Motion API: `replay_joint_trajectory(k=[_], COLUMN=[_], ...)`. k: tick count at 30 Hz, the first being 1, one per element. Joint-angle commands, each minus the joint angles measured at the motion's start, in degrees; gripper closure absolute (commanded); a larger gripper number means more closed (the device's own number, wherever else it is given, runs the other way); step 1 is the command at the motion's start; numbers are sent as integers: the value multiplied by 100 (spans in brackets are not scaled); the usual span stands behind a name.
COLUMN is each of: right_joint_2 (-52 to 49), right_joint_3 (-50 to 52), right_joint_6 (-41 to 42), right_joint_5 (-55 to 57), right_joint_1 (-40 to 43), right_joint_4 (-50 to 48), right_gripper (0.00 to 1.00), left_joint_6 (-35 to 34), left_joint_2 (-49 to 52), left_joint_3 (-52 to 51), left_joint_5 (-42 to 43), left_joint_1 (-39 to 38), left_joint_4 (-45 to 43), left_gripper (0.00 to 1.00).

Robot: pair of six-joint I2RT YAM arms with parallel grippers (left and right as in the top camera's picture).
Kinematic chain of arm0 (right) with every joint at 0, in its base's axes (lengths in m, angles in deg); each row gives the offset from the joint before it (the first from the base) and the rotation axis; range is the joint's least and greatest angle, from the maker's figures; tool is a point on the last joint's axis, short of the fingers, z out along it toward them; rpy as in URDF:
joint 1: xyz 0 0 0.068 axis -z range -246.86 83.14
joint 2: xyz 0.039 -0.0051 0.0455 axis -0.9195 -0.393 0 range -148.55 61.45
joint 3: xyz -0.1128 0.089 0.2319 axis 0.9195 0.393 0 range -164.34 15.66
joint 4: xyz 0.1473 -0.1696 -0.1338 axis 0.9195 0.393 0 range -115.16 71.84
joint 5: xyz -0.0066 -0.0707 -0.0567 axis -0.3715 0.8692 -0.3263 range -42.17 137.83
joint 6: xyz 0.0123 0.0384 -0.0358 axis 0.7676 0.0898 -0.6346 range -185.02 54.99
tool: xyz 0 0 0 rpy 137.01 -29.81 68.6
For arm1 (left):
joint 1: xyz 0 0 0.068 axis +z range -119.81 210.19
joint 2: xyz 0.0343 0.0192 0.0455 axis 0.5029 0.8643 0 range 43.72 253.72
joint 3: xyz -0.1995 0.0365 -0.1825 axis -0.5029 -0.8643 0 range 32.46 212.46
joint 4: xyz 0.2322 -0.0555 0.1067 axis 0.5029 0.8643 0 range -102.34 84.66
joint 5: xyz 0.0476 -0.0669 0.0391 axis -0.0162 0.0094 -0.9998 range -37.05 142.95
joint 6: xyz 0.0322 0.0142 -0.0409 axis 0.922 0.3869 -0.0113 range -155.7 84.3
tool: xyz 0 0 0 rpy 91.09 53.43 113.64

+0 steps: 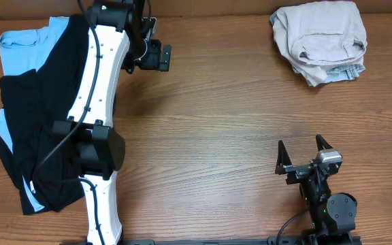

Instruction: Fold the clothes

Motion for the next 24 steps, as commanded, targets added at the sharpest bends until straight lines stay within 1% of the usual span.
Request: replay_joint_trajectory(k=[1, 15, 20, 24], right_joint_2=[66, 66, 66, 66], right_joint_3=[59, 59, 59, 59], right_joint_6=[0, 0, 0, 0], right_joint_5=[24, 26, 26, 26], right_joint_1=[-26, -26, -26, -26], right_joint_4=[-33, -33, -33, -33], right_gripper=[0, 0, 0, 0], left_joint_6=[-61, -61, -61, -13], left_joint_2=[61, 9, -407, -1056], left_joint_3=[66, 66, 66, 66], left_joint_5=[-35, -37, -37, -120], left_joint_1=[-26, -127, -319, -422], left_joint_4=[-9, -9, -9, -76], left_gripper=[0, 0, 0, 0])
